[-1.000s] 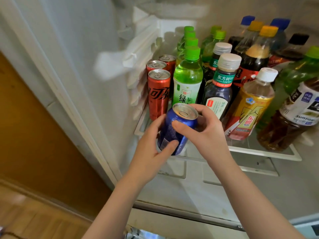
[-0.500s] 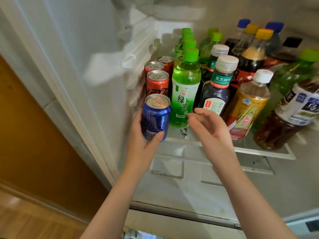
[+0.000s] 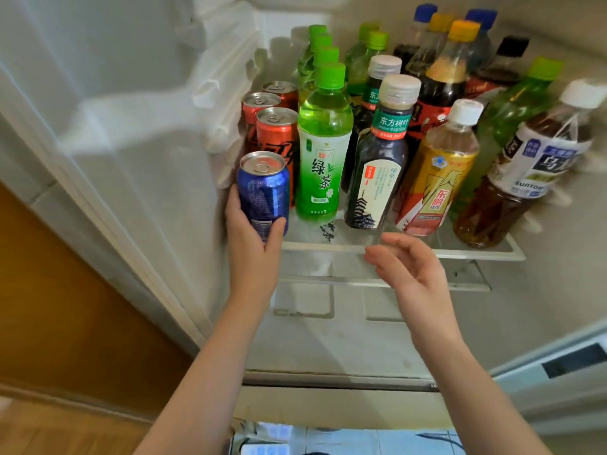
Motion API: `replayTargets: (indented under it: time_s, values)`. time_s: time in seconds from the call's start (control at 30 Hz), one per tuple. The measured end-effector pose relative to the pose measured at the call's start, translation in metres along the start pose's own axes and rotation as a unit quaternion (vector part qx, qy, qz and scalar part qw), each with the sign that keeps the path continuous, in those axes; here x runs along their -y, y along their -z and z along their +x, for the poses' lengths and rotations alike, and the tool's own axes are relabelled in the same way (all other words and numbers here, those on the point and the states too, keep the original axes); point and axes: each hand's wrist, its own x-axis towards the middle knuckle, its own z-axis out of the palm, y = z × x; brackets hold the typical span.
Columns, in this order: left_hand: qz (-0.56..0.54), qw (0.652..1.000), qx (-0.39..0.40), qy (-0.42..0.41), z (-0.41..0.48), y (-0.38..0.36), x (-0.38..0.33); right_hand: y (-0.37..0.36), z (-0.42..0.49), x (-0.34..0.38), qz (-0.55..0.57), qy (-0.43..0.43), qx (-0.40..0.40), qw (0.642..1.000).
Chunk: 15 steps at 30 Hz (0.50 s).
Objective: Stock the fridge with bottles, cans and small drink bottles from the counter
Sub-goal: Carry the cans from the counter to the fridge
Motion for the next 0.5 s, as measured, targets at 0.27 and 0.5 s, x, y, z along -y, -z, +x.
replayTargets:
  time_s: [0.27, 0.5]
  values:
    - [0.101, 0.994, -0.029, -0.017, -0.012, 0.001, 0.004, 0.013, -0.027, -0.011, -0.026, -0.023, -0.024, 0.999]
    - [0.095, 0.99, -0.031, -0.1, -0.06, 0.01, 0.011, 0.031, -0.062, -0.04, -0.049, -0.072, -0.062, 0.994]
